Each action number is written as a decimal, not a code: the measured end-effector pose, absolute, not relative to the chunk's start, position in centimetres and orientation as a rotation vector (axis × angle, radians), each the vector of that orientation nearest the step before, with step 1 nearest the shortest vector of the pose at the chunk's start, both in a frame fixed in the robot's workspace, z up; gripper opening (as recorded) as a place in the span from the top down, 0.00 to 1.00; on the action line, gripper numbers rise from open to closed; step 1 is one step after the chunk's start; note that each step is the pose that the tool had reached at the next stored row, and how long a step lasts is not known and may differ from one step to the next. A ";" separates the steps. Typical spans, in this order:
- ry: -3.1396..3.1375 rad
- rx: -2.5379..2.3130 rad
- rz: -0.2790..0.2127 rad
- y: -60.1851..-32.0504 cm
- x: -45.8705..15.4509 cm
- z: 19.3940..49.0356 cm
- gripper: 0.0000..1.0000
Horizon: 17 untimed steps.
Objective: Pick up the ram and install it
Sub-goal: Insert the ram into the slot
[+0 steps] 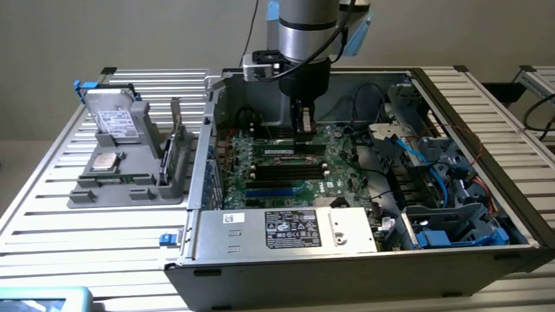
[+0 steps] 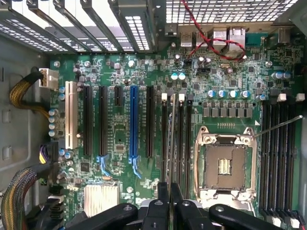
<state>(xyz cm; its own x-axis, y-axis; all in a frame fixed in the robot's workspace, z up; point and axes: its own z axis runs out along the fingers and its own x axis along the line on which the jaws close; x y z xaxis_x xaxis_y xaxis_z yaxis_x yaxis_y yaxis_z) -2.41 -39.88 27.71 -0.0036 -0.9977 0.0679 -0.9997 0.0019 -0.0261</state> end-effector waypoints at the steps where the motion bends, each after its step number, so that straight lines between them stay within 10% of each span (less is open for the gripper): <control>1: -2.202 2.196 0.104 -39.9 -2.4 27.6 0.86; 17: -2.188 2.207 0.116 -40.0 -2.4 26.4 0.86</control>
<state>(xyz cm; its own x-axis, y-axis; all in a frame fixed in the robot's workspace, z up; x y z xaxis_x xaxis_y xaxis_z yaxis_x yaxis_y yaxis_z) -2.40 -40.01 26.44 0.0074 -0.9971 0.0758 -0.9995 -0.0097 -0.0299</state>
